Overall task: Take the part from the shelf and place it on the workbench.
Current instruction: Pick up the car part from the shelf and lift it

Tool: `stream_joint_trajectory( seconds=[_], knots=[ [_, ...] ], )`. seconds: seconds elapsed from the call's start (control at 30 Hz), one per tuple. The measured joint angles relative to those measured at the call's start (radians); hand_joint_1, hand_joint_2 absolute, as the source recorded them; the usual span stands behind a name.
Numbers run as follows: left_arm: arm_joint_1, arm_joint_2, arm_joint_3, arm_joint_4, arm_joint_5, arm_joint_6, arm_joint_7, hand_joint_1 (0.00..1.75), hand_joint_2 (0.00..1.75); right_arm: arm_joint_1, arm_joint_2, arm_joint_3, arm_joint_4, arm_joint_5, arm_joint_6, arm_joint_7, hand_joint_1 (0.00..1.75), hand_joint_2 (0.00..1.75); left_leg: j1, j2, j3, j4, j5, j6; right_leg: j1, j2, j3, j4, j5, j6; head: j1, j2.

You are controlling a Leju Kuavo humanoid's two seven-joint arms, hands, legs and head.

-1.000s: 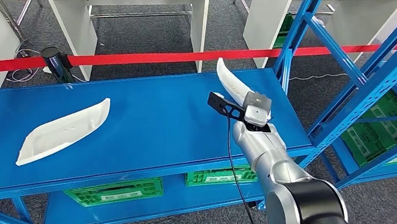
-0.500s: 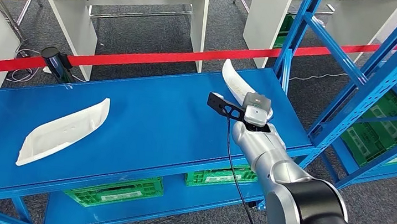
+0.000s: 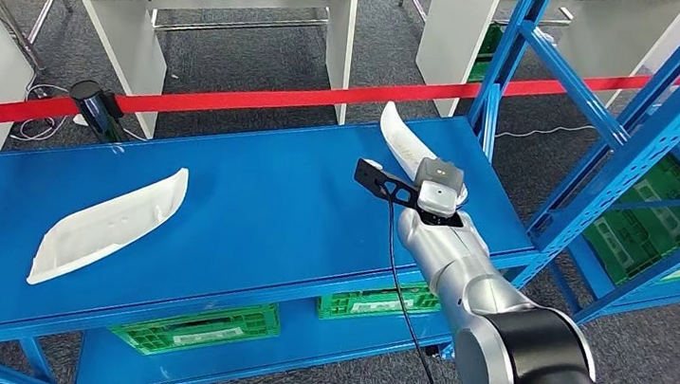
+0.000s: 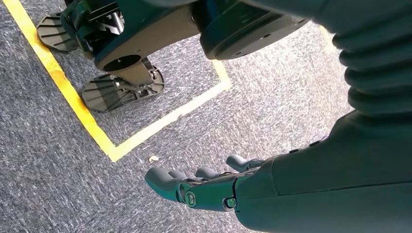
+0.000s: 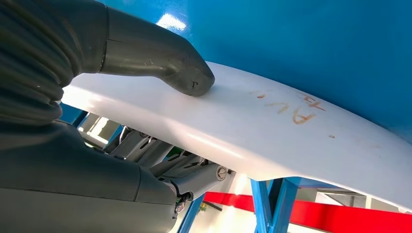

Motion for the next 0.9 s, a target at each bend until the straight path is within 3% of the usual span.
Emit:
stream_joint_trajectory(
  seconds=[0.9],
  knots=[
    [0.000, 0.001, 0.000, -0.004, 0.011, 0.000, 0.031, 0.00, 1.75, -0.006, 0.011, -0.001, 0.001, 0.003, 0.000, 0.000, 1.75, 1.75, 0.000, 0.000, 0.000, 0.000, 0.000, 0.000, 0.000, 0.000, 0.000, 0.000, 0.000, 0.000, 0.000, 0.000]
  ],
)
